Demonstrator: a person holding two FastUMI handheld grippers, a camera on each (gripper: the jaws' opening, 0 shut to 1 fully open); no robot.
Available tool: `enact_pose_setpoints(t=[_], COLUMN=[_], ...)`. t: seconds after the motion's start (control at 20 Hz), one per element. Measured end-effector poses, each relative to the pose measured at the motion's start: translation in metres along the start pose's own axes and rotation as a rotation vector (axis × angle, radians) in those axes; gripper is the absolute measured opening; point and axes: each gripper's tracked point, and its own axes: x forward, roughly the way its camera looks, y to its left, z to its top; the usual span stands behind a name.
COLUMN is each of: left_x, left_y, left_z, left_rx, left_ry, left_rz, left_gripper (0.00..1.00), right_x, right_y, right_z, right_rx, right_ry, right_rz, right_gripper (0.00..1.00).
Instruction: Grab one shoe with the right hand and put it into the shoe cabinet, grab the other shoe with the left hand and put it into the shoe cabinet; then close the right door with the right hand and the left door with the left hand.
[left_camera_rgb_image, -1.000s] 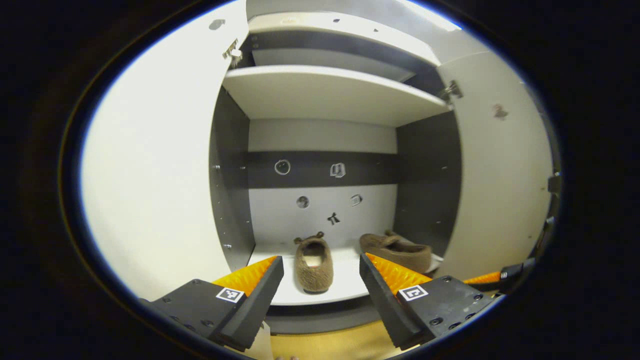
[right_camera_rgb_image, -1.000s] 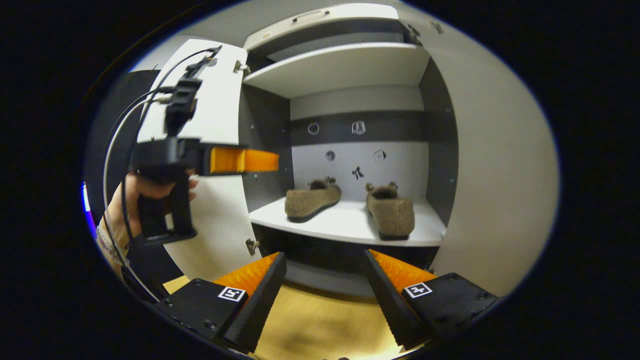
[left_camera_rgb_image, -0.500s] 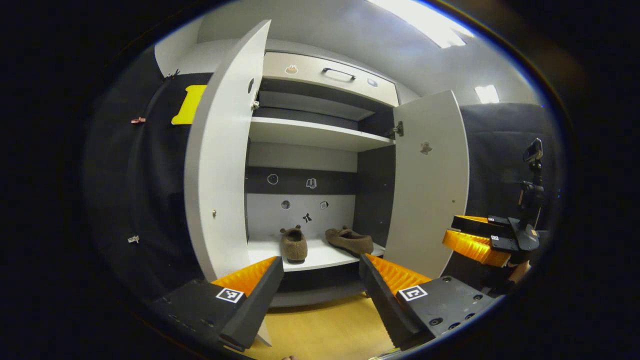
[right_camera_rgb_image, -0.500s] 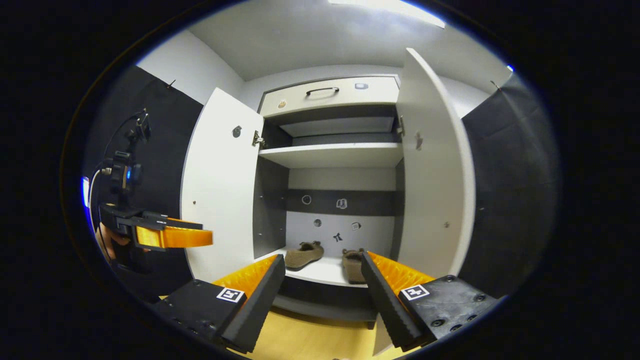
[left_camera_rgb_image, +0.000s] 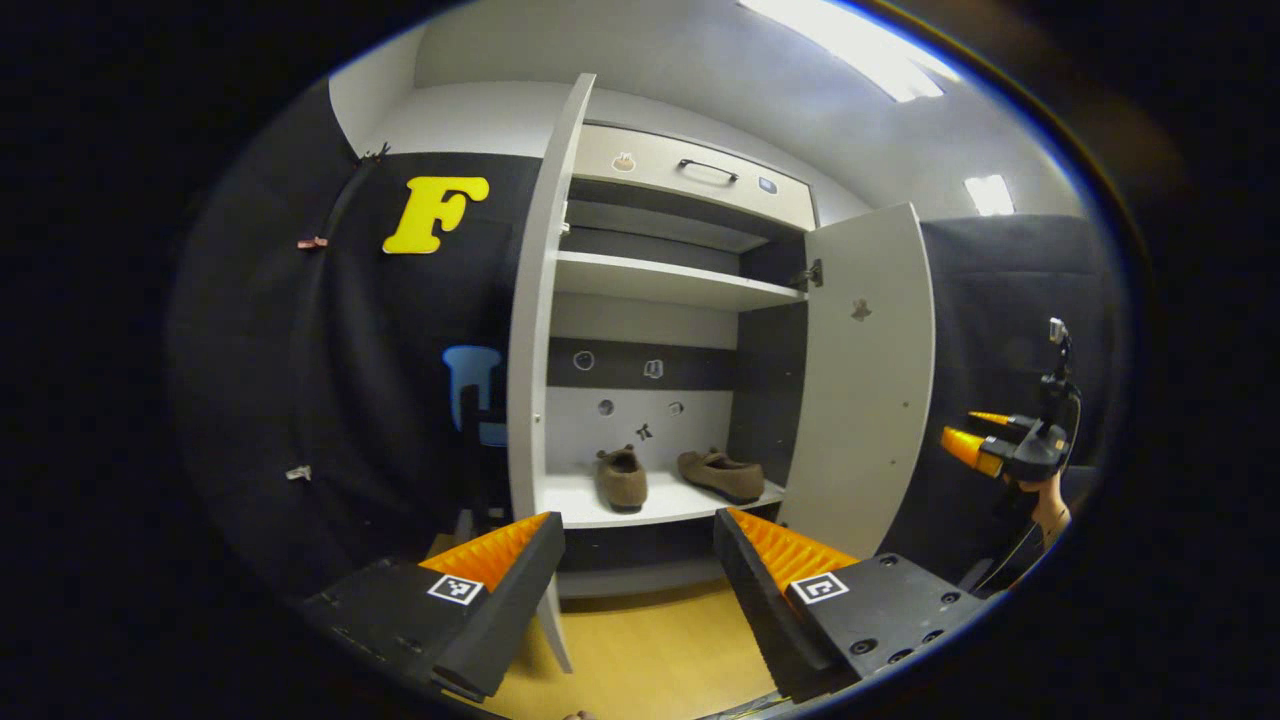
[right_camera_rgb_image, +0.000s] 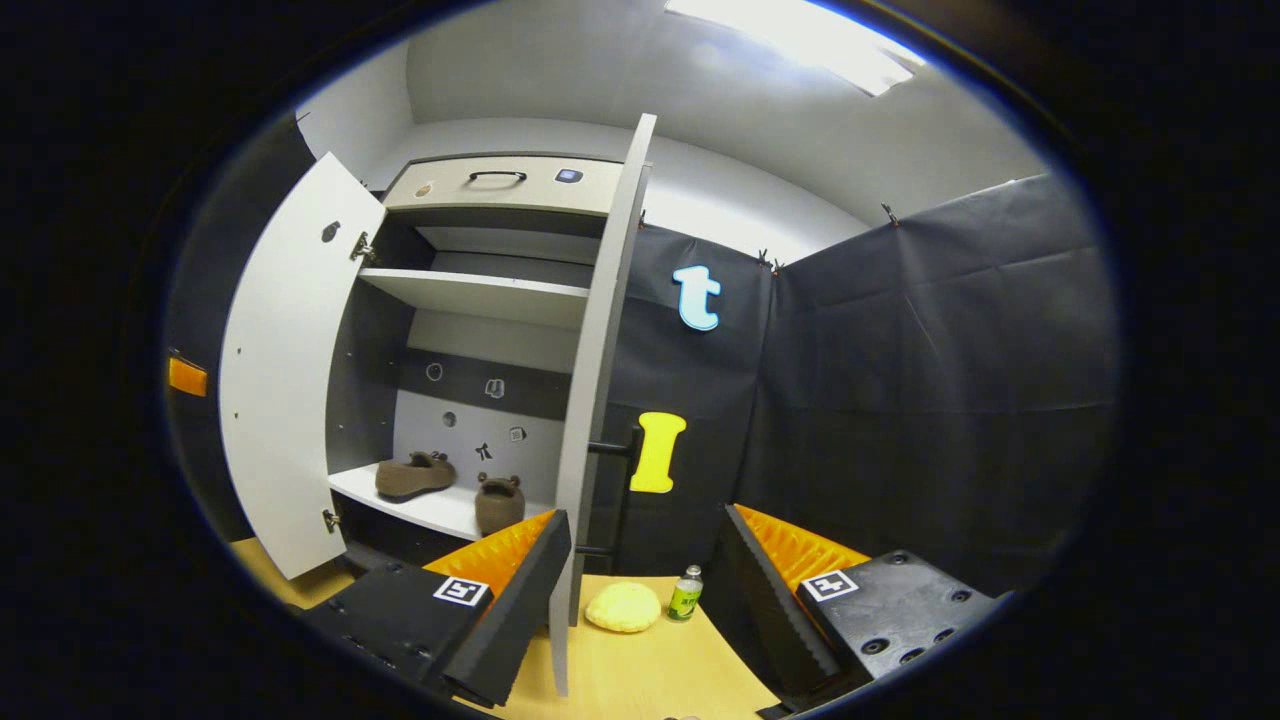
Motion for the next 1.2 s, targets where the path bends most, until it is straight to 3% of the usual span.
enact_pose_setpoints(t=[0.15, 0.3, 0.6, 0.8, 1.2], left_x=[-0.013, -0.023, -0.029, -0.026, -0.030], left_y=[0.014, 0.020, 0.044, 0.048, 0.059], left_z=[-0.005, -0.008, -0.025, -0.025, -0.024], left_rx=[0.047, 0.022, -0.038, -0.044, -0.025], left_ry=[0.019, 0.016, 0.049, 0.050, 0.068], left_rz=[0.093, 0.136, 0.235, 0.259, 0.307], left_gripper=[0.95, 0.95, 0.95, 0.95, 0.95], right_x=[0.025, 0.043, 0.043, 0.045, 0.069], right_y=[-0.005, -0.005, 0.021, 0.065, 0.160], right_z=[-0.010, -0.013, -0.013, -0.012, -0.002], right_rx=[0.009, 0.062, 0.092, 0.166, 0.198], right_ry=[0.018, 0.026, 0.011, 0.010, 0.004], right_rz=[0.010, 0.025, 0.151, 0.264, 0.481], right_gripper=[0.98, 0.97, 0.95, 0.95, 0.95])
